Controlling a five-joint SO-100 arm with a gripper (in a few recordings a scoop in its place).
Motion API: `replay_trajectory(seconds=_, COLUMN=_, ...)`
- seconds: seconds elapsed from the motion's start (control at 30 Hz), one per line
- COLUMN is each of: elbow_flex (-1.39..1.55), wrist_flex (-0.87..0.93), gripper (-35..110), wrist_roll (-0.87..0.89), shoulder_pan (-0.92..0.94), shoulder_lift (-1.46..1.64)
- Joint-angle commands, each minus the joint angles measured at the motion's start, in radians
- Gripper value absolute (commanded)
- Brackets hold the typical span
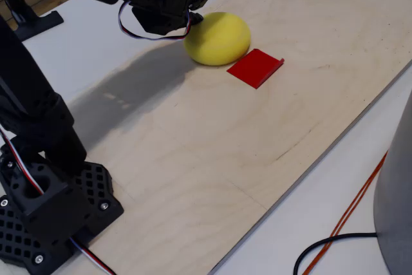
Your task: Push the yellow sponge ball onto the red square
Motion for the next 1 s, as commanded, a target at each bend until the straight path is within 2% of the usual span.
replay_trajectory(seconds=0.0, elbow_flex=-0.018, wrist_flex=-0.028, gripper=22, wrist_roll=-0.003, shoulder_pan=0.055, shoulder_lift=0.014)
replay_trajectory(seconds=0.73, elbow_flex=-0.043, wrist_flex=-0.031, gripper=22, wrist_roll=-0.069, shoulder_pan=0.166, shoulder_lift=0.000)
replay_trajectory(seconds=0.97, elbow_flex=-0.032, wrist_flex=-0.032, gripper=22, wrist_roll=-0.069, shoulder_pan=0.140, shoulder_lift=0.032)
